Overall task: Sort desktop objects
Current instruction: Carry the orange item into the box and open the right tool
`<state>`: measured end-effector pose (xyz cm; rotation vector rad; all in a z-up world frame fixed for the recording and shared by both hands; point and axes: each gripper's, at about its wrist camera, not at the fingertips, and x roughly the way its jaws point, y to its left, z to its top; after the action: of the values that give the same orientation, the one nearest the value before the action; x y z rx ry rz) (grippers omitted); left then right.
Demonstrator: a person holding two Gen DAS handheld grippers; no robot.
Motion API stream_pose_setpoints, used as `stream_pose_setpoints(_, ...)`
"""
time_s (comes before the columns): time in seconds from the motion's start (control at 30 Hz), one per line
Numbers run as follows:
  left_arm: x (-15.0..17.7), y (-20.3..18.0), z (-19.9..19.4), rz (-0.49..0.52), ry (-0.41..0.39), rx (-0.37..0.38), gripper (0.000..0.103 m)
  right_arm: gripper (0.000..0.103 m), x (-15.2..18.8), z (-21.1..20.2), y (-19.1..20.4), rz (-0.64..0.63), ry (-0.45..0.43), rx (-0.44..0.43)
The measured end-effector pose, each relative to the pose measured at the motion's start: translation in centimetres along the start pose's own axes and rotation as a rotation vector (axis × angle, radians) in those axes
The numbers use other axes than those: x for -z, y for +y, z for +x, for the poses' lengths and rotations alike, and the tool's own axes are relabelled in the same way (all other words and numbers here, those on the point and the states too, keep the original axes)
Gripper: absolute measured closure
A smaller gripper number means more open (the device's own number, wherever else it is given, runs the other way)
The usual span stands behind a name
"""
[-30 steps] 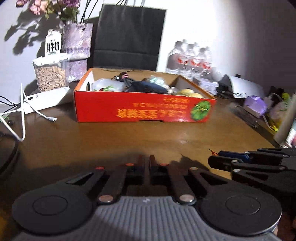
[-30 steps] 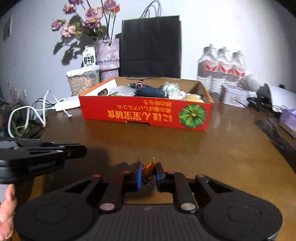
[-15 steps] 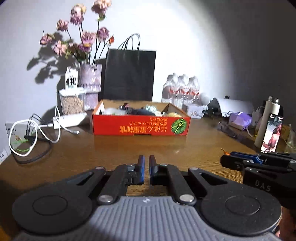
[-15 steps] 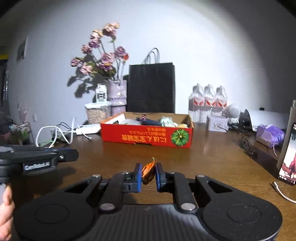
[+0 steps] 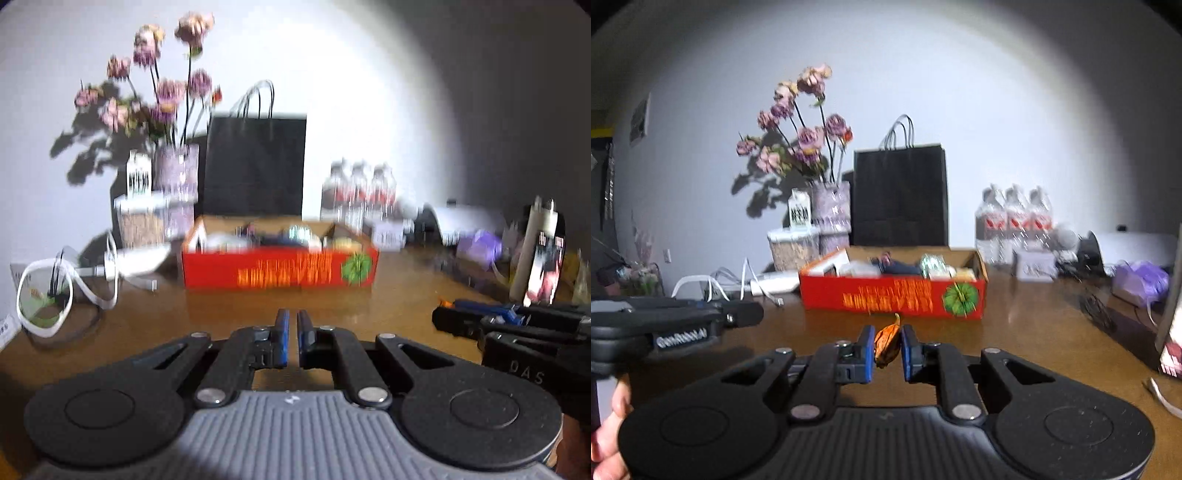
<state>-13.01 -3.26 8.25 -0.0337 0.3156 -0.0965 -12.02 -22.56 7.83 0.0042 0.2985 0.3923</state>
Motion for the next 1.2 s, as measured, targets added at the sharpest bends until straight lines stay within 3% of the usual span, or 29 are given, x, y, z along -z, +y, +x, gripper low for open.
stream_pose_setpoints(0.2, -7.8, 1.3, 2.6, 0.055, -0.155, 0.075, 0.097, 0.089, -8.6, 5.3, -2.7, 0.015, -0.087, -0.042)
stream_pose_setpoints(0.3, -12.0, 2.8, 6.9, 0.056, -0.143, 0.100, 0.097, 0.089, -12.6, 10.8, -4.4, 0.028, -0.040, -0.044)
stream_pose_setpoints(0.37, -14.5, 4.0, 11.2, 0.031, -0.052, 0.106, 0.097, 0.089, -14.8, 15.7, -6.1, 0.087, 0.062, -0.052)
stream_pose_setpoints(0.47, -16.5, 6.1, 18.5, -0.056, 0.157, 0.122, 0.097, 0.089, -16.3, 23.7, -7.5, 0.143, 0.296, -0.113)
stream_pose_setpoints(0.53, -16.6, 7.2, 23.3, -0.088, 0.298, 0.140, 0.097, 0.089, -16.0, 28.3, -7.4, 0.153, 0.426, -0.162)
stream_pose_setpoints(0.6, -15.8, 7.7, 27.2, -0.059, 0.413, 0.111, 0.097, 0.089, -14.8, 32.3, -6.8, 0.158, 0.538, -0.161)
stream_pose_setpoints(0.7, -14.3, 7.9, 31.6, -0.026, 0.511, 0.060, 0.097, 0.089, -12.8, 36.7, -5.8, 0.181, 0.657, -0.156)
stream_pose_setpoints(0.9, -12.4, 10.2, 35.8, -0.081, 0.648, 0.005, 0.093, 0.089, -10.4, 40.5, -4.7, 0.232, 0.779, -0.152)
stream_pose_setpoints(0.97, -12.1, 10.8, 36.6, -0.087, 0.695, -0.006, 0.078, 0.089, -10.6, 40.8, -5.0, 0.244, 0.791, -0.137)
stream_pose_setpoints(1.03, -12.1, 11.7, 37.1, -0.104, 0.730, -0.042, 0.041, 0.084, -11.4, 40.1, -5.5, 0.262, 0.790, -0.117)
stream_pose_setpoints(1.1, -12.7, 12.3, 36.6, -0.120, 0.716, -0.040, 0.026, 0.064, -12.8, 38.8, -5.8, 0.239, 0.753, -0.100)
stream_pose_setpoints(1.17, -13.4, 12.6, 35.8, -0.117, 0.703, -0.041, 0.012, 0.024, -14.5, 37.1, -6.2, 0.205, 0.690, -0.072)
stream_pose_setpoints(1.2, -13.7, 12.6, 35.5, -0.119, 0.700, -0.046, 0.000, 0.016, -15.2, 36.2, -6.4, 0.174, 0.648, -0.047)
